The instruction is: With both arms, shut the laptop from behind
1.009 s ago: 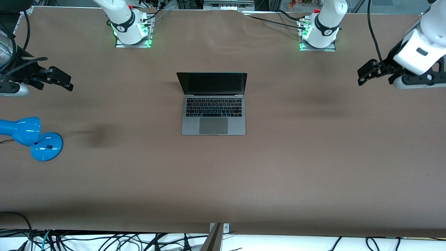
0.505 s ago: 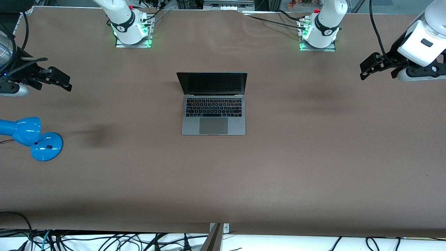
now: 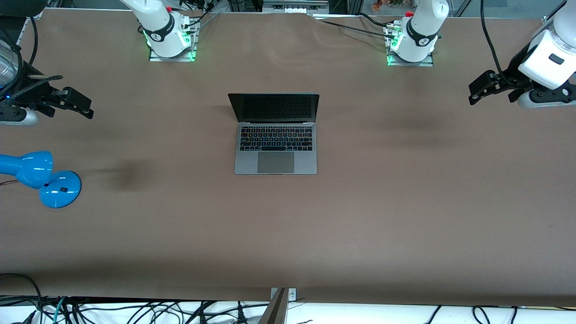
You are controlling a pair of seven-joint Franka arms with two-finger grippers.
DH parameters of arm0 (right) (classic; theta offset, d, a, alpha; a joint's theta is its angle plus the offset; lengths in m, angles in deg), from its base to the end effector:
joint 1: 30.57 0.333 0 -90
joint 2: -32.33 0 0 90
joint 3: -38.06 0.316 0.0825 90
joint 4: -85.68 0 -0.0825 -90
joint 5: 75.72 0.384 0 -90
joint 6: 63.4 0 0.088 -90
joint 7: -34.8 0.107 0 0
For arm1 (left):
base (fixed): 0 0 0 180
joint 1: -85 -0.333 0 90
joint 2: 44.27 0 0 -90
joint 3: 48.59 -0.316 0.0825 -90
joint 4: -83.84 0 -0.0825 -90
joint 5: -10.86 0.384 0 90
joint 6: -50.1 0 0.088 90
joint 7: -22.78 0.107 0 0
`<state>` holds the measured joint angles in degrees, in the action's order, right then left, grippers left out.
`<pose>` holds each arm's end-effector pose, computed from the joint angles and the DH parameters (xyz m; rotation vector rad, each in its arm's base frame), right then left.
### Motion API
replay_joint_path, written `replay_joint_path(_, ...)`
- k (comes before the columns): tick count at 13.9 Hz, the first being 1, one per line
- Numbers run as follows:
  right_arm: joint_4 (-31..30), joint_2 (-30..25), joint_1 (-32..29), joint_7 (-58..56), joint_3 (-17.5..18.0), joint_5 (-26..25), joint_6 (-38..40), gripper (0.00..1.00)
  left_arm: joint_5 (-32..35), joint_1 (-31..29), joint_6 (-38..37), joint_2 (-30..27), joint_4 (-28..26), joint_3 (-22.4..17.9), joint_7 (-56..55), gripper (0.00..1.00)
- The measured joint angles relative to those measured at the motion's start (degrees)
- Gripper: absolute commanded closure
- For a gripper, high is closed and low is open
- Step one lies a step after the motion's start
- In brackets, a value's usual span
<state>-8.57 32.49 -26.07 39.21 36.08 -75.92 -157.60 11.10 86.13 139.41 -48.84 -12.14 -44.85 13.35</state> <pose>0.5597 0.0243 0.5942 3.1374 -0.0513 -0.0054 0.5251 -0.0457 0.6174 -3.1247 -0.1248 0.0553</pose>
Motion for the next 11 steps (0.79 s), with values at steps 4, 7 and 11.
replay_joint_path(4,-0.1,0.0,0.0,0.0,0.2,0.0,0.0,0.0,-1.3,-0.9,-0.4,0.0,-0.4,0.0,1.1,0.0)
replay_joint_path(7,-0.5,0.0,0.0,0.0,0.2,0.0,0.4,0.0,-4.0,-1.1,-0.5,0.0,-1.0,0.1,1.2,0.0)
replay_joint_path(11,-2.5,0.0,0.1,0.0,0.6,0.4,2.7,0.0,-7.3,-0.7,-0.8,0.3,-2.6,2.0,0.9,0.0)
